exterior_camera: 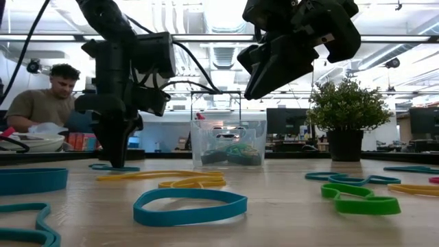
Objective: Pick and place rubber bands into bin
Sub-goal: Put blue rubberband into the transparent bin
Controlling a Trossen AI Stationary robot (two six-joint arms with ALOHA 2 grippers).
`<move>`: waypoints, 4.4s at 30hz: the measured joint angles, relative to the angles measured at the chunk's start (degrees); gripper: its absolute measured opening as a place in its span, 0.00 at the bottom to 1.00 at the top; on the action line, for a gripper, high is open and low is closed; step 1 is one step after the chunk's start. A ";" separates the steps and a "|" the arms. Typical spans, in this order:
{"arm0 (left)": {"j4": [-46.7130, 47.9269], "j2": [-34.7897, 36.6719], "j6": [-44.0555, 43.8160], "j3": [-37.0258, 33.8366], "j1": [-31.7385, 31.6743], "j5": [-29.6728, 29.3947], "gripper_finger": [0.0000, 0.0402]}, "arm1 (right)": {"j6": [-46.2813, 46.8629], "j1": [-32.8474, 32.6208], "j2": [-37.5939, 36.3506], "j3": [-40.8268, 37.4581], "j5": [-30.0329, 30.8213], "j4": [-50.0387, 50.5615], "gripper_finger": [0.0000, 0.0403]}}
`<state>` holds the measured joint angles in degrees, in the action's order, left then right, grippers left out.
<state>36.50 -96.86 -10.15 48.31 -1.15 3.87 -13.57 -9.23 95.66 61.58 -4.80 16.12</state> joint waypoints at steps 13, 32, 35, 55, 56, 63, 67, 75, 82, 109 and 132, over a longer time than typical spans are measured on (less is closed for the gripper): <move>3.41 3.32 -0.04 3.11 4.50 -5.49 0.00 | 0.13 0.00 0.04 -0.88 0.26 -0.04 0.17; 6.64 9.94 0.22 12.95 14.16 -29.56 0.00 | 11.33 -0.02 0.04 -4.33 1.28 6.64 0.17; 6.59 9.72 0.10 12.97 13.45 -22.00 0.00 | 13.06 0.00 0.04 -5.21 1.96 7.73 0.17; 11.25 3.72 -0.04 9.08 8.20 -11.48 0.29 | 13.60 -0.02 0.02 -5.71 1.97 7.48 0.17; 11.07 3.72 -0.05 8.95 7.80 -11.48 0.31 | 13.60 -0.02 0.02 -5.75 1.97 7.50 0.17; 8.62 3.72 -0.19 5.79 4.96 -8.32 0.35 | 13.60 -0.02 0.02 -5.77 1.95 7.48 0.17; 7.38 3.72 -0.20 4.11 4.46 -6.99 0.35 | 13.51 -0.02 0.02 -5.77 1.95 7.41 0.17; 4.42 3.76 -0.08 2.36 4.48 -5.05 0.35 | 13.40 -0.02 0.00 -5.77 1.95 7.16 0.17; 2.96 3.93 -1.18 1.31 4.46 -4.16 0.34 | 13.40 -0.02 0.00 -5.77 1.95 7.07 0.17; 2.69 3.61 -1.24 2.44 5.88 -5.01 0.00 | 13.40 -0.02 -0.02 -5.77 1.95 7.04 0.17; 8.15 4.88 2.12 15.48 14.52 -37.98 0.00 | 13.40 -0.02 -0.02 -5.77 1.95 7.17 0.17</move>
<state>44.65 -91.97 -8.03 63.79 13.38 -34.12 -0.16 -9.26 95.64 55.81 -2.85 23.29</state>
